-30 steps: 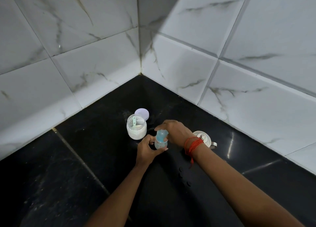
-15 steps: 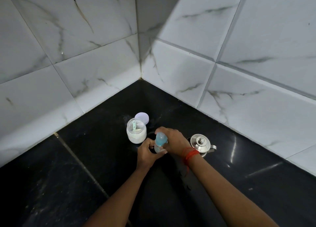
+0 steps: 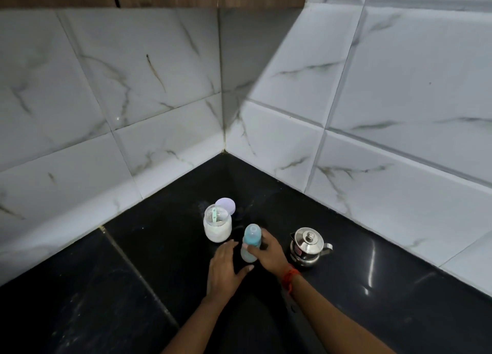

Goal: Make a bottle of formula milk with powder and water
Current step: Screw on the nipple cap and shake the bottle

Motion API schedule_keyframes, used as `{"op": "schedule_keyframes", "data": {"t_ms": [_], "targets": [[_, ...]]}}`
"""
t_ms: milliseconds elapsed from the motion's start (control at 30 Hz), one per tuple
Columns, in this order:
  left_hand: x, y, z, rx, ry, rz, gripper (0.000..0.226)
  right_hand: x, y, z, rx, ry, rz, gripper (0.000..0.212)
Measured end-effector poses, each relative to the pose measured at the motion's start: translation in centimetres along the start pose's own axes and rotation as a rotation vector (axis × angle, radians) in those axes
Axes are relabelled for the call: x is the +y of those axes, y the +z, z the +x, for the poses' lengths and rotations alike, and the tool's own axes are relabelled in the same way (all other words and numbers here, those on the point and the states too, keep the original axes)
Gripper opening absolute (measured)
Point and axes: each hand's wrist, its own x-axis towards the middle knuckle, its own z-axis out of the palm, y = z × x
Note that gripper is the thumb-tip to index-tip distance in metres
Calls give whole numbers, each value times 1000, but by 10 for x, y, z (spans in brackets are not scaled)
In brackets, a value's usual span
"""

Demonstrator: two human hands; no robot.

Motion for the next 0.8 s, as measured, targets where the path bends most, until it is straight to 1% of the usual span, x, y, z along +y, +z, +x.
{"op": "schedule_keyframes", "data": {"t_ms": [33, 100, 133, 200, 233, 333, 367, 433, 533, 567, 633, 700, 733, 800], "targets": [[-1, -2, -7, -2, 15, 42, 79, -3, 0, -3, 12, 16, 99, 32], [-3, -4, -17, -37, 26, 90, 82, -13, -4, -9, 0, 123, 397, 25], [-4, -4, -19, -52, 32, 112, 86, -19, -7, -11, -13, 200, 558, 27], [-6, 1, -24, -78, 49, 182, 92, -31, -18, -15, -69, 360, 845, 41], [-7, 4, -26, -92, 59, 232, 94, -35, -24, -16, -100, 396, 952, 50], [-8, 13, -32, -103, 63, 374, 99, -49, -38, -22, -163, 366, 1130, 78], [-8, 14, -31, -106, 57, 407, 100, -55, -40, -24, -163, 350, 1176, 83], [-7, 15, -31, -109, 53, 460, 101, -61, -43, -29, -127, 346, 1239, 81], [-4, 11, -31, -143, 40, 506, 94, -76, -49, -39, -102, 337, 1197, 70], [-5, 12, -32, -136, 45, 507, 93, -82, -53, -42, -136, 301, 1155, 69], [-4, 10, -32, -149, 38, 514, 92, -102, -66, -48, -207, 208, 1080, 66], [-6, 11, -30, -156, 31, 514, 92, -128, -95, -47, -258, 40, 1048, 67], [-6, 12, -30, -145, 29, 521, 91, -139, -112, -42, -259, -69, 1054, 67], [-7, 13, -31, -143, 22, 507, 90, -156, -134, -33, -268, -163, 1145, 68]]}}
